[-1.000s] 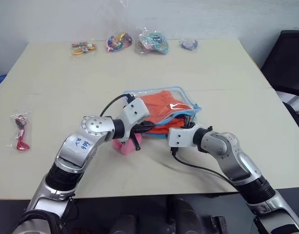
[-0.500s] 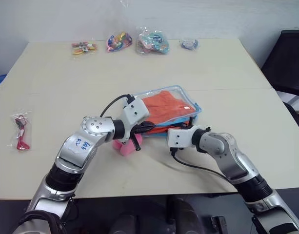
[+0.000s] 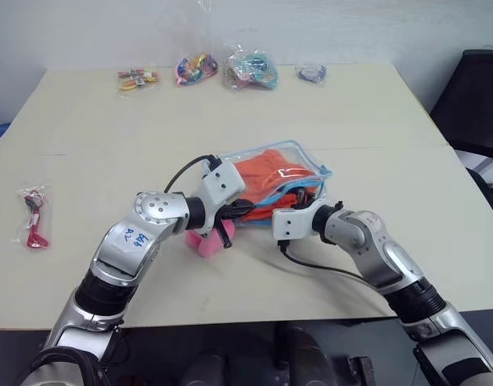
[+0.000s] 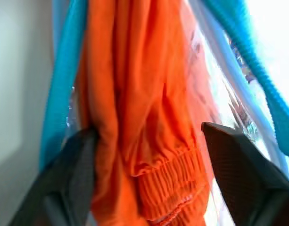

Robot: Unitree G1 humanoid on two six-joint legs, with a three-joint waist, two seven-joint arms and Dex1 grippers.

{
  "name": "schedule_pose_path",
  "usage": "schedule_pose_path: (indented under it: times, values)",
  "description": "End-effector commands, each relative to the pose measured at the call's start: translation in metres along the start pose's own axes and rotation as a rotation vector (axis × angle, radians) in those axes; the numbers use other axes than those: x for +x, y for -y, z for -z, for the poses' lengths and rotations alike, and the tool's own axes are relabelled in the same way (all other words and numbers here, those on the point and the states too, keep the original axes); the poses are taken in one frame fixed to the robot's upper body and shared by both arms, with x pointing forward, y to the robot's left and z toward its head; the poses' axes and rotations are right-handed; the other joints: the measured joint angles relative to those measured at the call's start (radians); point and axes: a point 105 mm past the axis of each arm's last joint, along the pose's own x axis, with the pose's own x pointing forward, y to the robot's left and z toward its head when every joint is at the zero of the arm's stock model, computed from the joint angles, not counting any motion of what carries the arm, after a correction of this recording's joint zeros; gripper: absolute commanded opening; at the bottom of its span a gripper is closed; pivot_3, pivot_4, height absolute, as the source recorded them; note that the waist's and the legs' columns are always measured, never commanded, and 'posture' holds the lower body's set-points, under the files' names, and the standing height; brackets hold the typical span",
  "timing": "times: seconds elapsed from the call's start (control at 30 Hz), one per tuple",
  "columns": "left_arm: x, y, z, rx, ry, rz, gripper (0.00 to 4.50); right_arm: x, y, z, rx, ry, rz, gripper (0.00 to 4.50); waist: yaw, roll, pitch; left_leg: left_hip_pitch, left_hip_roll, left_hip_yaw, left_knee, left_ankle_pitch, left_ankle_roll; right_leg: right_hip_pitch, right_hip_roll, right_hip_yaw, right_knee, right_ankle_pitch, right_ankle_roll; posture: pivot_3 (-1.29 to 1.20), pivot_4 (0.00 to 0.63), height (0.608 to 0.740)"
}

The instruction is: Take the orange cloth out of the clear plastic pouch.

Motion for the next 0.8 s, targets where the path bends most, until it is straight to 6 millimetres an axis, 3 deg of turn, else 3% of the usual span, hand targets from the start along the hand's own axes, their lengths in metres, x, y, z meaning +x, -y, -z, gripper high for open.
schedule_pose_path:
  times: [0.03, 0.33, 0.47, 0.67, 0.8]
  values:
    - [-0.003, 0.001, -0.010, 0.028, 0.038, -0.004, 0.00, 0.006, 0.001, 0.000, -0.028, 0.002, -0.001, 3.35, -0.001, 0.000, 0.000, 0.000, 0.000, 0.000, 0.000, 0.000, 0.000, 0.000, 0.000, 0.000, 0.000, 0.000, 0.000, 0.00, 0.150, 0.740]
    - [-0.004, 0.000, -0.012, 0.033, 0.043, -0.009, 0.00, 0.030, -0.001, 0.011, -0.049, -0.031, -0.011, 3.35, -0.015, 0.000, 0.000, 0.000, 0.000, -0.001, 0.000, 0.000, -0.001, 0.000, 0.000, 0.000, 0.000, 0.000, 0.000, 0.00, 0.150, 0.740]
    - [-0.005, -0.002, -0.011, 0.031, 0.039, -0.019, 0.00, 0.028, -0.012, 0.011, -0.025, -0.021, -0.045, 2.39, -0.019, 0.000, 0.000, 0.000, 0.000, -0.002, 0.000, 0.001, -0.001, 0.000, 0.000, -0.001, 0.000, 0.000, 0.000, 0.00, 0.150, 0.740]
    - [-0.005, -0.006, -0.009, 0.026, 0.033, -0.038, 0.00, 0.023, -0.017, 0.008, -0.011, -0.011, -0.053, 0.14, -0.019, 0.000, 0.000, 0.000, 0.000, -0.003, 0.000, 0.001, -0.002, 0.000, 0.000, -0.001, 0.000, 0.000, 0.000, 0.00, 0.150, 0.740]
    - [-0.004, -0.007, -0.006, 0.038, 0.019, -0.049, 0.00, 0.016, -0.016, 0.003, -0.019, 0.002, -0.047, 0.04, -0.019, 0.000, 0.000, 0.000, 0.000, -0.003, 0.000, 0.001, -0.002, 0.000, 0.000, -0.001, 0.000, 0.000, 0.000, 0.00, 0.150, 0.740]
